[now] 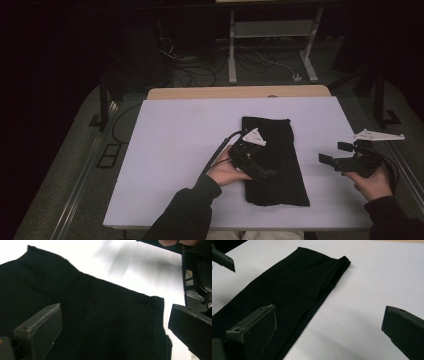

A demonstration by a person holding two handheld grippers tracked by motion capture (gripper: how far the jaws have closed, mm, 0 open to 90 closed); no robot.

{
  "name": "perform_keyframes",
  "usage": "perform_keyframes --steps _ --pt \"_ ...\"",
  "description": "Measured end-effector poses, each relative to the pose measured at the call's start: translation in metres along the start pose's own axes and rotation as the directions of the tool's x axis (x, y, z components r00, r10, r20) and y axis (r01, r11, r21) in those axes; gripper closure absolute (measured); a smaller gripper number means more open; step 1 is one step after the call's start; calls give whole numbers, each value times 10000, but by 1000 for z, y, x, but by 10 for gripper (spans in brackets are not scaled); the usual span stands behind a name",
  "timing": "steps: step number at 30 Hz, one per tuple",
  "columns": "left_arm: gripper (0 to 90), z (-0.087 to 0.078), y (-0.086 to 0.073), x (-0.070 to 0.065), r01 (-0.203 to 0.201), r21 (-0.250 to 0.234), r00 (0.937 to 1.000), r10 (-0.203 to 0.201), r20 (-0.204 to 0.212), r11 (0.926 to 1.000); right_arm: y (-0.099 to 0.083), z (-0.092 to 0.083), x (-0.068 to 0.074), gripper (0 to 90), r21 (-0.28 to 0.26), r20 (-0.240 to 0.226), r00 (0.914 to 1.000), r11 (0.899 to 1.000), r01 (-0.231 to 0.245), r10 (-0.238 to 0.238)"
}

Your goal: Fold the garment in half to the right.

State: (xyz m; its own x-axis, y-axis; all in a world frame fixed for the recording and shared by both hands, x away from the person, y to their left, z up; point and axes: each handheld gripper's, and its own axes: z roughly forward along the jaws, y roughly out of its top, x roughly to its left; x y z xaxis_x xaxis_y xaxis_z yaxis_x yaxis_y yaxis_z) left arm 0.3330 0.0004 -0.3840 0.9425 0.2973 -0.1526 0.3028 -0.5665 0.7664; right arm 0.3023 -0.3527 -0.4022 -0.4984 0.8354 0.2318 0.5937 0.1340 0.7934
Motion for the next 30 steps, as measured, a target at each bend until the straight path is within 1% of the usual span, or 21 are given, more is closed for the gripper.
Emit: perform_keyframes --steps 5,10,15,24,30 --pt "0 -11 -8 7 230 -103 9996 -231 -166 9997 -4 -4 0 0 -21 45 10000 10000 -23 23" --pt "0 -22 -16 12 361 -147 9988 -365 -320 9992 -6 -6 2 0 -8 145 9997 9998 185 -185" --pt "0 -33 -24 17 543 -208 9971 -553 -522 9983 -9 -9 3 0 -44 105 9999 9999 106 -105" --pt "0 -47 -33 21 670 -366 9949 -695 -728 9971 -15 -13 2 0 -4 169 9998 10000 80 -80" --pt "0 -56 -39 25 853 -499 9920 -895 -887 9951 -18 -15 3 0 45 148 9998 9999 118 -119"
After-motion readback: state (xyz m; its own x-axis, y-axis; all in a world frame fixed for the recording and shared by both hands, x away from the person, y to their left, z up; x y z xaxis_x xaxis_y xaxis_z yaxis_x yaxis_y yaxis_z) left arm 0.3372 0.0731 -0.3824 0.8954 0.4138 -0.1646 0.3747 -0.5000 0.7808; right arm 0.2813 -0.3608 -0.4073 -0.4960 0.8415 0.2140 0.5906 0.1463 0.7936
